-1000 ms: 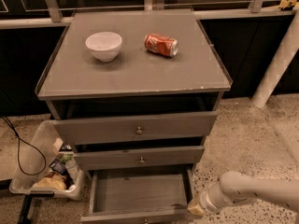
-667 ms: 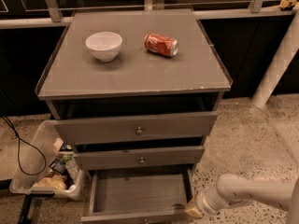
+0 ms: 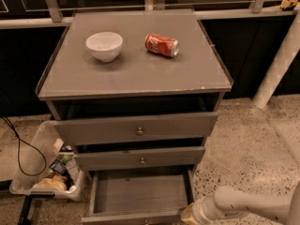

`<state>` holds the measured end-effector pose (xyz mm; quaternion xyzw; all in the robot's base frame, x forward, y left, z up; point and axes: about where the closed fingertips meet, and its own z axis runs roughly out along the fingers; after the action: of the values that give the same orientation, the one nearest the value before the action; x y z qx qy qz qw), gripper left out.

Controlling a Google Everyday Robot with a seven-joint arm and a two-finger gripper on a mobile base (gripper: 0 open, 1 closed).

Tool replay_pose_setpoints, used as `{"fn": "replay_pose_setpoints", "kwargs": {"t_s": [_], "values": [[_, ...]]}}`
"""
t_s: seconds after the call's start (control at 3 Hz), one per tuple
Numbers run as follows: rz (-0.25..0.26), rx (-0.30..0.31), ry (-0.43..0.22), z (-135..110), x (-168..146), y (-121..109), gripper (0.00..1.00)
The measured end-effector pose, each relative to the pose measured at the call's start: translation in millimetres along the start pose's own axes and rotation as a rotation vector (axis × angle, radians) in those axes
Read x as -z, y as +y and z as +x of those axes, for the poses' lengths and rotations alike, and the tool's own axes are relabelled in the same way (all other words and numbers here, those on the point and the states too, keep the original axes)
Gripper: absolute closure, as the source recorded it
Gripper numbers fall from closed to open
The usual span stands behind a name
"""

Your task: Close bottom drawer

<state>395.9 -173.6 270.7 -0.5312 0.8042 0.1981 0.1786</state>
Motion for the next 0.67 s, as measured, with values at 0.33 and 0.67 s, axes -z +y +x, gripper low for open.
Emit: {"fn": "replay_pose_setpoints", "kwargs": {"t_s": [0.33,0.67], "values": [[-0.005,0.008,0.000,15,-23,5,1.00],[-0.004,-0.039,0.009,37,-53,1,1.00]]}}
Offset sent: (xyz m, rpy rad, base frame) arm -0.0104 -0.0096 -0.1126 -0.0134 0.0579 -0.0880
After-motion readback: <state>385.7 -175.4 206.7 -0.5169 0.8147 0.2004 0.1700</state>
